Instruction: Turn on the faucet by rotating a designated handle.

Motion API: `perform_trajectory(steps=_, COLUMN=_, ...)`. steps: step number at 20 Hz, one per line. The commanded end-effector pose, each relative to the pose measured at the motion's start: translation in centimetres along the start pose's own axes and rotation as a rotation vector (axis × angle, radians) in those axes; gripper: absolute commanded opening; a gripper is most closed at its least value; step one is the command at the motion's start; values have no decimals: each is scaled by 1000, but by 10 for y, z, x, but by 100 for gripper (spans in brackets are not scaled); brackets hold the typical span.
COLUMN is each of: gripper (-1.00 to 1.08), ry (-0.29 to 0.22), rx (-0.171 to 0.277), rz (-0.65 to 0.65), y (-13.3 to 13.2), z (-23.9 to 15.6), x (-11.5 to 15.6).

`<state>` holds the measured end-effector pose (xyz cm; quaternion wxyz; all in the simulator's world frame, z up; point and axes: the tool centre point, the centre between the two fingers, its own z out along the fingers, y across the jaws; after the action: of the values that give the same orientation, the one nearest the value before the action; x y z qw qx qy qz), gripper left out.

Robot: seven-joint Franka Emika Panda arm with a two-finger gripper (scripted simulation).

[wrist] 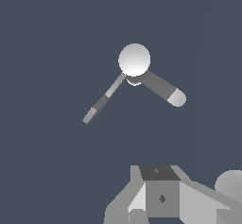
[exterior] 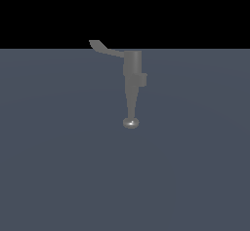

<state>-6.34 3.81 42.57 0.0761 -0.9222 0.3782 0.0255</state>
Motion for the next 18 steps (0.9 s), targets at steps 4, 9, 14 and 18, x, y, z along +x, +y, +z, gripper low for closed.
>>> perform_trajectory(steps=4, gripper=-100, ry=4, rx=-18, rz=144, y=-22, z=26, x=15)
perform_trajectory(steps=9, gripper=-100, ry=19, rx=-37, rz=273, y=-40, z=51, x=28)
perform_trajectory(steps=14, gripper=-100, ry=45, rx=-55, rz=399, y=-58, z=76, x=40)
perform_trajectory(steps=18, gripper=-100, ry=72, rx=-68, rz=493, y=-71, z=96, x=47)
